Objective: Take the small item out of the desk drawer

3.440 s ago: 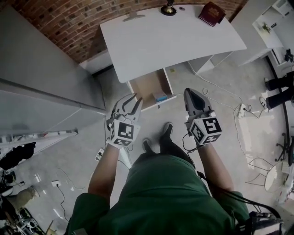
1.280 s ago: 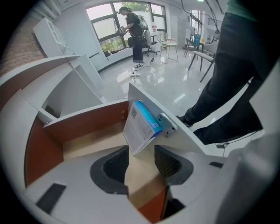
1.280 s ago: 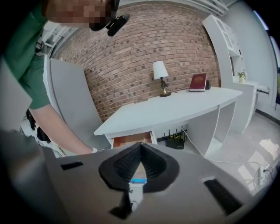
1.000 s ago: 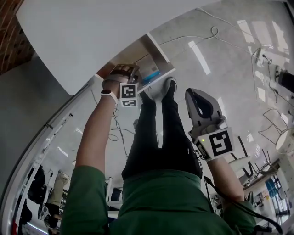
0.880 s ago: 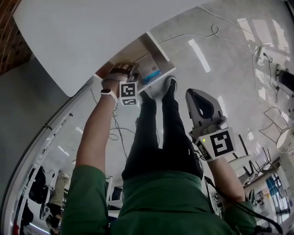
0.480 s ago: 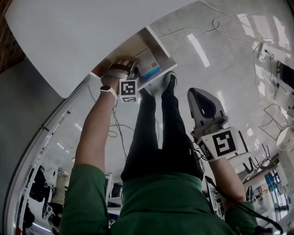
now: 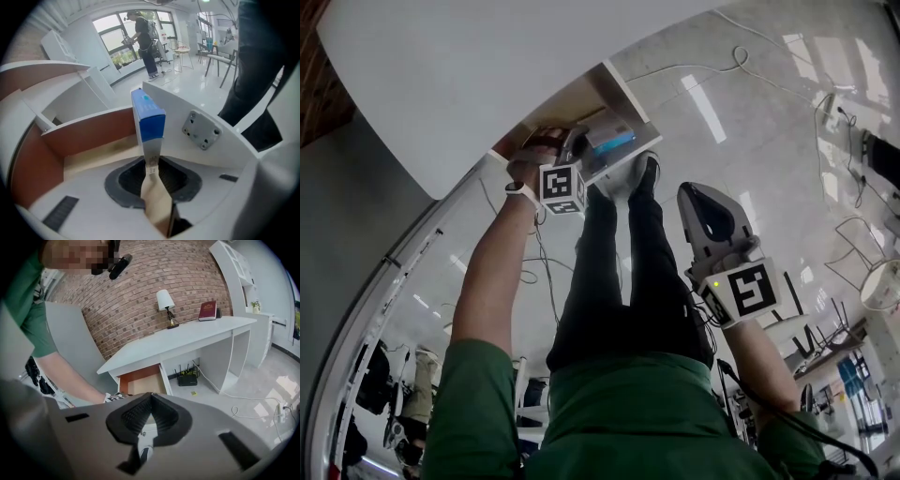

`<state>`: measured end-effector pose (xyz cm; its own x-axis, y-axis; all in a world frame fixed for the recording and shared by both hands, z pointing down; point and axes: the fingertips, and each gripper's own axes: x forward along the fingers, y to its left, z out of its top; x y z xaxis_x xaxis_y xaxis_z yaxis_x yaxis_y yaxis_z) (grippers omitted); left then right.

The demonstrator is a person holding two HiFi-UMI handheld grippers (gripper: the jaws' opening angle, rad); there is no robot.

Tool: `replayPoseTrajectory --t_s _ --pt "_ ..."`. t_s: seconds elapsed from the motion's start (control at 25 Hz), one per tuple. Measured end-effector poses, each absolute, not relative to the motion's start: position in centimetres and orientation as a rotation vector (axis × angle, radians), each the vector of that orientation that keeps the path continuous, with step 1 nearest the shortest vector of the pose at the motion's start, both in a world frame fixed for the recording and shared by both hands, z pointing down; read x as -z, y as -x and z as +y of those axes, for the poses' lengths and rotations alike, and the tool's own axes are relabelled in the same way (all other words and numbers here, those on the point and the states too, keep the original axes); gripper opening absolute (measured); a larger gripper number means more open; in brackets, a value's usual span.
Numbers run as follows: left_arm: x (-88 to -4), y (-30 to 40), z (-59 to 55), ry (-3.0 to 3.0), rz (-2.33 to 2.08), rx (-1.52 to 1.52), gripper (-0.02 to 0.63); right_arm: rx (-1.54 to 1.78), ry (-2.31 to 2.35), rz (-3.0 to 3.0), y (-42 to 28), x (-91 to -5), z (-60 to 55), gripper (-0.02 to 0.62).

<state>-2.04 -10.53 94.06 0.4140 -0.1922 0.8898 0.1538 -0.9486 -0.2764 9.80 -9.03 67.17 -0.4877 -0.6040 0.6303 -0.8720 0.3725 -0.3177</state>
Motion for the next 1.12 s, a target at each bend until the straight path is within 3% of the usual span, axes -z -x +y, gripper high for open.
replayPoseTrajectory --t_s 0.72,1.12 --pt "-82.4 1.9 -10.8 2.759 0.547 1.468 0.078 -0.792 -1.301 -2.314 -8.8 -60.6 -10.7 0.003" --pt "-71.6 3.9 -13.0 2.966 1.037 1.195 0.078 -0.726 -1.316 -2.412 -7.9 -55.2 -12.3 0.003"
